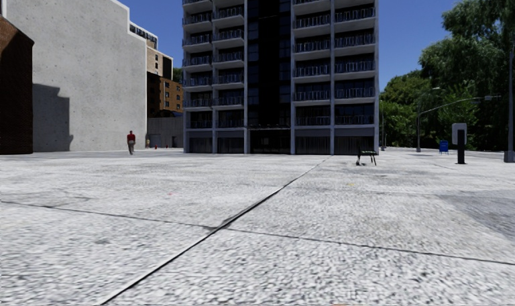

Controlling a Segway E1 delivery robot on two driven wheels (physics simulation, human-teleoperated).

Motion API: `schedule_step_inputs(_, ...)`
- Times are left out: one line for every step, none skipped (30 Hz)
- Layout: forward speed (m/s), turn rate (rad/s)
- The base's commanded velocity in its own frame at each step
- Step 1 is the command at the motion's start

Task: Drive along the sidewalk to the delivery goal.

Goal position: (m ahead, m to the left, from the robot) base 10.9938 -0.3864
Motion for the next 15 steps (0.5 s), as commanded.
schedule_step_inputs(2.0, 0.02)
schedule_step_inputs(2.0, 0.02)
schedule_step_inputs(2.0, 0.02)
schedule_step_inputs(2.0, 0.02)
schedule_step_inputs(2.0, 0.02)
schedule_step_inputs(2.0, 0.02)
schedule_step_inputs(2.0, 0.05)
schedule_step_inputs(2.0, 0.26)
schedule_step_inputs(2.0, 0.26)
schedule_step_inputs(2.0, 0.53)
schedule_step_inputs(2.0, 0.74)
schedule_step_inputs(2.0, 0.84)
schedule_step_inputs(2.0, 0.86)
schedule_step_inputs(2.0, 0.86)
schedule_step_inputs(2.0, 0.81)
